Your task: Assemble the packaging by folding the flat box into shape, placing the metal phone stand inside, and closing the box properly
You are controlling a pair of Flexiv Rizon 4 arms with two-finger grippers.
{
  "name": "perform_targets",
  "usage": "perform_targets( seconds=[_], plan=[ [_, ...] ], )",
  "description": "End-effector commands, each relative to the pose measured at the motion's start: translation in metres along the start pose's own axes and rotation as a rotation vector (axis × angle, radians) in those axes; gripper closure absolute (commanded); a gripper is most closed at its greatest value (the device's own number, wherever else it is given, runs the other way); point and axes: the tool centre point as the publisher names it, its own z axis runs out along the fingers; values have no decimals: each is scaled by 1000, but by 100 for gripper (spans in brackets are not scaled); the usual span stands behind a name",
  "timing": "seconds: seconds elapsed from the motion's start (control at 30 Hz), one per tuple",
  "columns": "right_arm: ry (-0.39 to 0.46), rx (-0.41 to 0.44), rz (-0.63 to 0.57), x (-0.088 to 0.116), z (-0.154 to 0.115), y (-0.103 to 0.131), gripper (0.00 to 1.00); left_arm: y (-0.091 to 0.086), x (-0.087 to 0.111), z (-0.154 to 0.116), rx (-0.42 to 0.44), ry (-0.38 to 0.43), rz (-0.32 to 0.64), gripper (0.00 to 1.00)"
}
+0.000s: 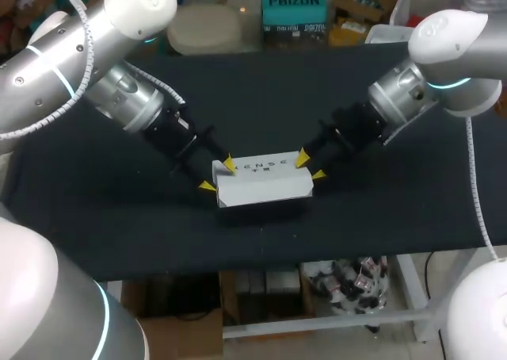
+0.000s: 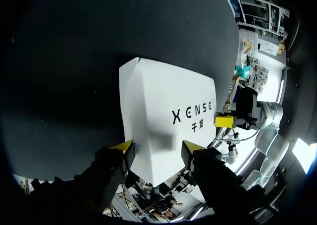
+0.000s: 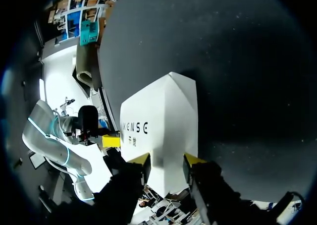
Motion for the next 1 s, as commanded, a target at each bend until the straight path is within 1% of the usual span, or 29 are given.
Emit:
perform_targets(
  seconds=[0.03, 0.37, 0.5, 0.73, 1.0],
  plan=[
    [3, 14, -2, 9, 11, 3, 56, -5, 12, 10, -11, -4, 4, 40],
    [1, 20, -6, 7, 14, 3, 57, -5, 12, 13, -5, -14, 11, 40],
    [-1, 20, -5, 7, 14, 4, 57, -5, 11, 13, -1, -16, 14, 39],
    [-8, 17, -13, 6, 17, 4, 57, -3, 8, 16, 28, -30, 37, 36],
    [-13, 14, -26, 4, 19, 3, 58, -2, 5, 18, 51, -40, 55, 37]
  ],
)
